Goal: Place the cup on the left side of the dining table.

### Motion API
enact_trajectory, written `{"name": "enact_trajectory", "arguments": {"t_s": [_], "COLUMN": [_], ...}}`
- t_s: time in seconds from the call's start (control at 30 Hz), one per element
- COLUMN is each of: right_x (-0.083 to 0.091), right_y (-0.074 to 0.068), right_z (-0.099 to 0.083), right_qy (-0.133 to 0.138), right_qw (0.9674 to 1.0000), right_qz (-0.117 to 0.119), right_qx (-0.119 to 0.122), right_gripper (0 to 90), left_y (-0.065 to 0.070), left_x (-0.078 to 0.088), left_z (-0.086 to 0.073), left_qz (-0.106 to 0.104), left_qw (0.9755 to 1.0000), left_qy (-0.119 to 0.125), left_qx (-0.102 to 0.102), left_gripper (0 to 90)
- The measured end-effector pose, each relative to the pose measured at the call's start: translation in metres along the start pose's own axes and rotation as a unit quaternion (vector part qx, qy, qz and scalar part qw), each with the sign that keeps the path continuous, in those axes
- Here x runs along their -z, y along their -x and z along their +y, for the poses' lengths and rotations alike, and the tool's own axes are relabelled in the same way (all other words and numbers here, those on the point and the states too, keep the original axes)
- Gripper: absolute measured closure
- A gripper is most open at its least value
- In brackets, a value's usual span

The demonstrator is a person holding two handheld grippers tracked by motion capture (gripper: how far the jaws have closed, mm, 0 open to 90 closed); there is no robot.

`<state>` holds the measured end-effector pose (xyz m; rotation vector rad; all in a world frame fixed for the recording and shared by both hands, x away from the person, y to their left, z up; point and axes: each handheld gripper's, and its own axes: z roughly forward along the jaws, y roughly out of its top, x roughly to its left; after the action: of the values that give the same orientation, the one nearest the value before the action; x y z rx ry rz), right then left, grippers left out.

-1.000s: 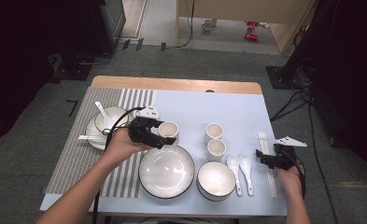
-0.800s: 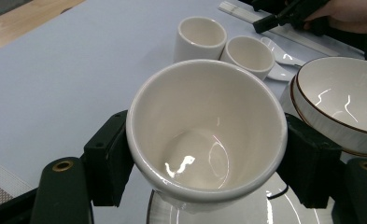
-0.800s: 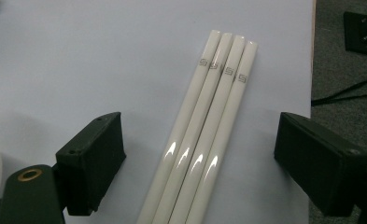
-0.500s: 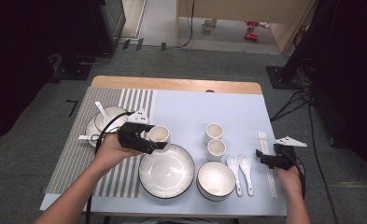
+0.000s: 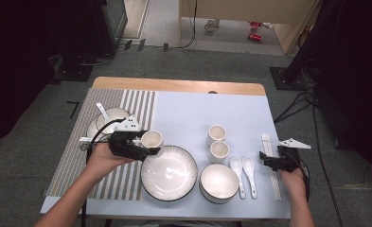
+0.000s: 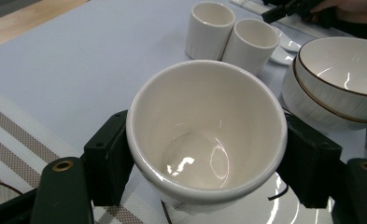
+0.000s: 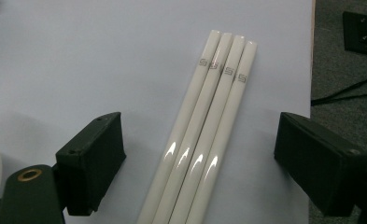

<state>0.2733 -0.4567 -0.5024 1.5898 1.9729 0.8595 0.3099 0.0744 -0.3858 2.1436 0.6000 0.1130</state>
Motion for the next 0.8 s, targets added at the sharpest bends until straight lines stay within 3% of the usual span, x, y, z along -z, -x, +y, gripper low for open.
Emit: {"name": "enact_trajectory", "arguments": {"t_s": [0.43,0.8], "right_x": [0.000,0.000], "right_y": [0.000,0.000], "right_z": [0.000,0.000], "right_qy": [0.000,0.000], "right_qw": [1.0000,1.0000], "right_qz": [-0.001,-0.001], "right_qx": [-0.001,-0.001], "right_gripper": [15.6,15.6], "left_y": [0.002,0.003], "left_x": [0.011,0.020], "left_z": [-0.018,-0.030], "left_qz": [-0.002,0.004], "left_qw": [0.9997,0.9996], "left_qy": [0.008,0.010], "left_qx": [0.023,0.027], "left_gripper": [27.7,27.7]}}
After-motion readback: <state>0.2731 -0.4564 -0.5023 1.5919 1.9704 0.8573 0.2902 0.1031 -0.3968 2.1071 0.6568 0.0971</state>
